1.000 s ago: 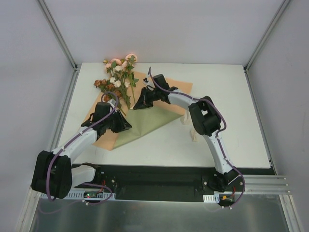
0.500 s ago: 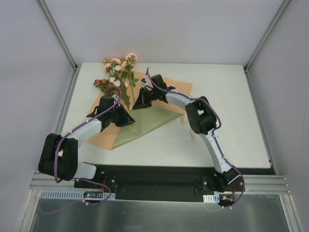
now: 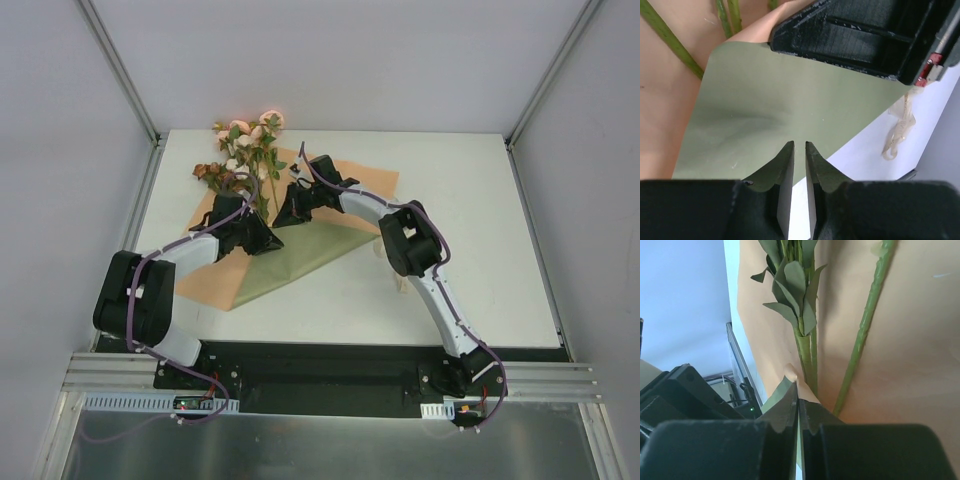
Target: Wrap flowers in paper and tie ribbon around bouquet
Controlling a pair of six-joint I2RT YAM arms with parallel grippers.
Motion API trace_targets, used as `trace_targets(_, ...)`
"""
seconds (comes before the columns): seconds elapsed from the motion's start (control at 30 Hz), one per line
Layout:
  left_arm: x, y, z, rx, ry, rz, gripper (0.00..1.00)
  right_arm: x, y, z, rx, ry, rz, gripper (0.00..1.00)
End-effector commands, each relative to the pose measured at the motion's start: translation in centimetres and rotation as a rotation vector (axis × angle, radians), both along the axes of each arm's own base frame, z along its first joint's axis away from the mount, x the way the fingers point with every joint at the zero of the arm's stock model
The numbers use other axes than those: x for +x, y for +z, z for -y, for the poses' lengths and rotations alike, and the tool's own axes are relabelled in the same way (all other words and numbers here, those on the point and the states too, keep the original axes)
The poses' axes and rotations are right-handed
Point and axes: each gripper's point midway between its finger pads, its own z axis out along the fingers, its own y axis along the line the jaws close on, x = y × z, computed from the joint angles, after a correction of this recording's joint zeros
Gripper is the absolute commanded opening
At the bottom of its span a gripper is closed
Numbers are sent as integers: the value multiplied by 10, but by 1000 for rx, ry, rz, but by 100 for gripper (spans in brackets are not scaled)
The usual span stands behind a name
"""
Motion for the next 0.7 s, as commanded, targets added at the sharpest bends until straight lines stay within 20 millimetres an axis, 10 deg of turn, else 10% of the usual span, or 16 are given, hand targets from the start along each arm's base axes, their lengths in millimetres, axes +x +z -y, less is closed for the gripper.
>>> trace_targets(0.0,26,7,3,-6,28,44,13,12,20,-6,43,9,60,3)
trace_targets(0.67,34,-6,7,-20,35,30,16,11,13,-13,39,6,38,3)
